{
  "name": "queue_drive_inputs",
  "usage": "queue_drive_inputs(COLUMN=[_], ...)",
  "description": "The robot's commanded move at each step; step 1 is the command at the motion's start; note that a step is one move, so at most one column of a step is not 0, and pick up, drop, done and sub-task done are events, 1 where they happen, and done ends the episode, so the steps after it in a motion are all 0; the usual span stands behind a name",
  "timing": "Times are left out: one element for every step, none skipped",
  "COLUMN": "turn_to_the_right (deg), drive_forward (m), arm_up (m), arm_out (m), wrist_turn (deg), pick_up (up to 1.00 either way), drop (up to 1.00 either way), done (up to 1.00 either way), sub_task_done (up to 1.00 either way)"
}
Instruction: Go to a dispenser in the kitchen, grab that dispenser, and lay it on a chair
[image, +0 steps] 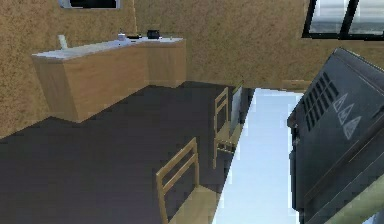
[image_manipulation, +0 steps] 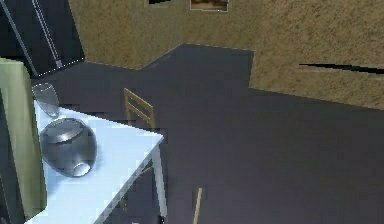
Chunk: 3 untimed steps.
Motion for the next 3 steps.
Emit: queue_drive_inputs(turn_to_the_right=[0.0, 0.0, 0.0], drive_forward=[0.0, 0.0, 0.0], arm_up=[0.1, 0.0, 0.0], arm_out=[0.0, -0.08, 0.0], wrist_turn=[0.0, 0.0, 0.0], pick_up=[0.0, 0.0, 0.0], drop=[0.0, 0.0, 0.0], done=[0.0, 0.0, 1.0], sub_task_done=[0.0, 0.0, 0.0])
